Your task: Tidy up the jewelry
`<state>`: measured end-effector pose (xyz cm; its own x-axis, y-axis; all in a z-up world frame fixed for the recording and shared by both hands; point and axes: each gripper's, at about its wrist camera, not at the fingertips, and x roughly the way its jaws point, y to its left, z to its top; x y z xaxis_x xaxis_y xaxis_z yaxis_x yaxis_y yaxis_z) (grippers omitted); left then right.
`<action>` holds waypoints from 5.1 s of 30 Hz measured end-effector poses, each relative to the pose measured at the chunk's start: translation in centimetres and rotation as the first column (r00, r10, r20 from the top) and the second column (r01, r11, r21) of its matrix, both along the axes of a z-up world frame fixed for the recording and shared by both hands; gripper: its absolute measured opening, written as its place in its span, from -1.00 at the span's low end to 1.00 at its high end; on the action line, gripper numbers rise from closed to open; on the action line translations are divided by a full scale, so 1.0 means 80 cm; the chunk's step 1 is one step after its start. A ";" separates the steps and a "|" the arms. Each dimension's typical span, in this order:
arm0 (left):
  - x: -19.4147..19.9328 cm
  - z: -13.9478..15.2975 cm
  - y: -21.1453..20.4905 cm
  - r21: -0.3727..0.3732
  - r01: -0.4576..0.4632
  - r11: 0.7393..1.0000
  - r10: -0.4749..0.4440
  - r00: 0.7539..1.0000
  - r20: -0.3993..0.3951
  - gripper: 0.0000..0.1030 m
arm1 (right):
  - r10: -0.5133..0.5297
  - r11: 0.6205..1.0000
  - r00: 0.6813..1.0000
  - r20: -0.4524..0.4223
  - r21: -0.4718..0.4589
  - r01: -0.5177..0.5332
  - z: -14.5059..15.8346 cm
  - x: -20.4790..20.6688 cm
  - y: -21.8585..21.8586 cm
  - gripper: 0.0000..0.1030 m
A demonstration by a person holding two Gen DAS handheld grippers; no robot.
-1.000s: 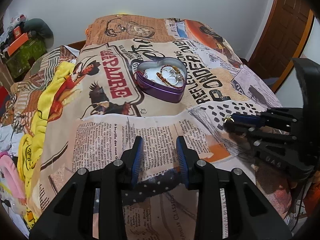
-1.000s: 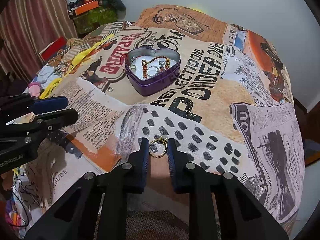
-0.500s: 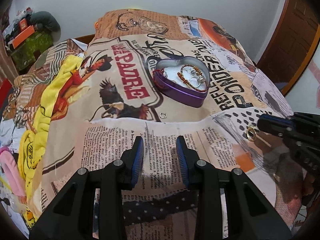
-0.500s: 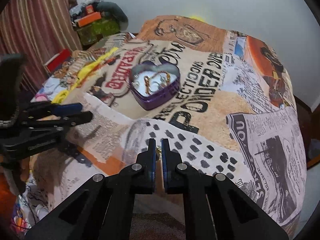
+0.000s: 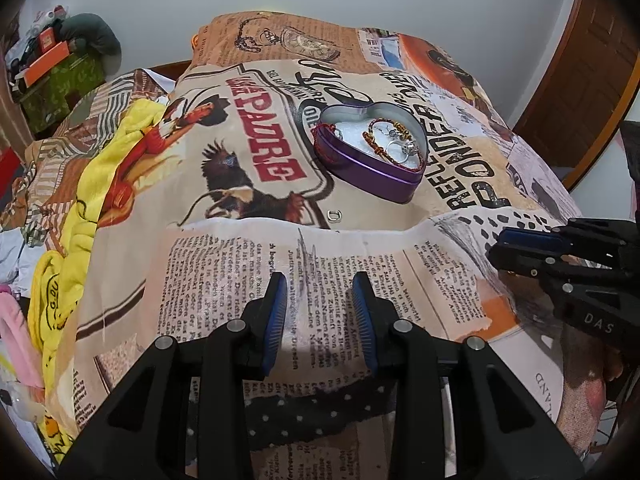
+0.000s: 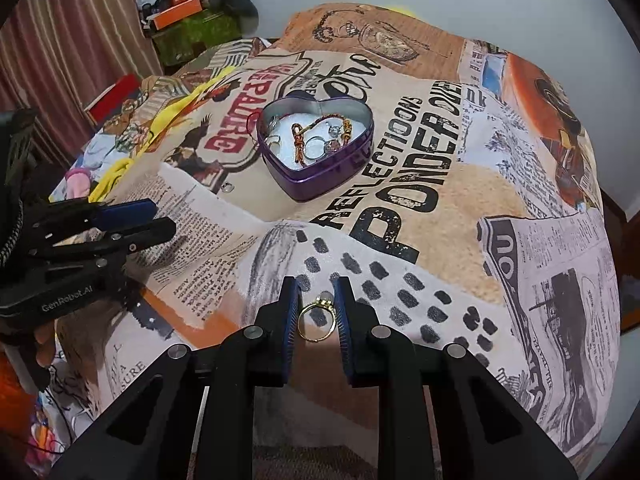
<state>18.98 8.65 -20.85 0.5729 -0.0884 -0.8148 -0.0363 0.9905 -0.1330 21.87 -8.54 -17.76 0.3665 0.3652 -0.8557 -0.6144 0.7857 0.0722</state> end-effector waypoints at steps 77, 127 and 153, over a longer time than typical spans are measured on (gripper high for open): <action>0.086 0.046 -0.032 0.025 0.094 0.995 -0.097 0.981 0.168 -0.85 | -0.054 0.981 0.993 0.104 0.193 0.033 0.060 0.089 0.040 -0.84; 0.067 0.126 -0.029 -0.015 0.048 0.999 -0.042 0.961 0.275 -0.80 | -0.109 0.960 0.986 0.125 0.272 0.072 0.117 0.074 0.003 -0.53; -0.217 0.316 -0.075 0.010 -0.069 0.998 0.040 0.685 0.727 0.54 | -0.389 0.847 0.730 0.562 0.530 0.043 0.283 -0.181 -0.096 0.07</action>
<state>1.59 2.63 4.43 0.9895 -0.0186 -0.1434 0.0031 0.9942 -0.1078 7.37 -16.20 4.84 0.8668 0.4774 -0.1441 -0.4640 0.8780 0.1172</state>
